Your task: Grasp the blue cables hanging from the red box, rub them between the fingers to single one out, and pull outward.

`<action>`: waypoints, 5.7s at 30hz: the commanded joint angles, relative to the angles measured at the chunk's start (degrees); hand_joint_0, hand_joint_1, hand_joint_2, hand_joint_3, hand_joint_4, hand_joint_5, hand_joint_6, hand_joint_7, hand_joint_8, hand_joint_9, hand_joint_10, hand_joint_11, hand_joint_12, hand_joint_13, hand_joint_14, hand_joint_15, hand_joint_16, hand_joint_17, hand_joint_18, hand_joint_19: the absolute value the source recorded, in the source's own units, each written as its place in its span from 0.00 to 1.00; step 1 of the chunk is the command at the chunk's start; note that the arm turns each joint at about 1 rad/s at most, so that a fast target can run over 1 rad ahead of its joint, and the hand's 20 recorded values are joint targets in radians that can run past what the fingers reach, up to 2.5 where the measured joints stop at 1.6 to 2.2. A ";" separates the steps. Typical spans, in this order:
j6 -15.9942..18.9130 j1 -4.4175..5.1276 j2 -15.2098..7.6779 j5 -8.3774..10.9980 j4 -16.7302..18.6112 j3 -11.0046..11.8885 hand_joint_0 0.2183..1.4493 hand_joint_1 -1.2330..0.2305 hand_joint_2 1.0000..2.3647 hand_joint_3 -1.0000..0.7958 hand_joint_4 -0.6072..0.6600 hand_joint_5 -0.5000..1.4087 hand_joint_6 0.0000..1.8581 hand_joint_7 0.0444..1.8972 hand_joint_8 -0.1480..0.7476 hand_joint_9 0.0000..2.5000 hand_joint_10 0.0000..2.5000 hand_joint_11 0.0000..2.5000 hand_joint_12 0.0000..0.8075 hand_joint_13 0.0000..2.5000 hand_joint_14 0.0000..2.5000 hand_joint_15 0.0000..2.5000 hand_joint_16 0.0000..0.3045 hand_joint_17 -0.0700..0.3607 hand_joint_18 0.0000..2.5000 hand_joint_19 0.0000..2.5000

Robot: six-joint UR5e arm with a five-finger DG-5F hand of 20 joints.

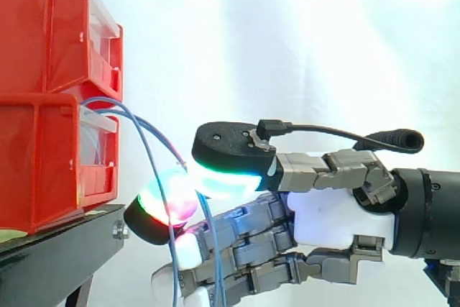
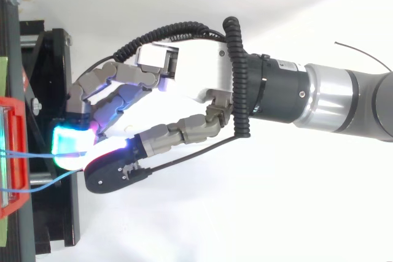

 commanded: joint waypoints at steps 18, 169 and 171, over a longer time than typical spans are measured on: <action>0.23 0.04 1.21 0.09 -3.88 0.00 0.36 0.25 0.01 0.35 0.59 0.17 0.49 0.43 0.50 0.35 0.01 0.26 0.46 0.30 0.01 0.17 0.15 0.41 0.26 0.18; 4.54 1.09 2.62 -1.76 -16.18 2.81 0.32 0.41 0.01 0.34 0.57 0.18 0.45 0.46 0.51 0.41 0.01 0.30 0.49 0.38 0.01 0.21 0.16 0.42 0.33 0.23; 4.54 1.09 2.62 -1.76 -16.27 2.90 0.32 0.40 0.01 0.37 0.57 0.18 0.46 0.46 0.51 0.42 0.01 0.30 0.49 0.38 0.01 0.21 0.16 0.42 0.33 0.23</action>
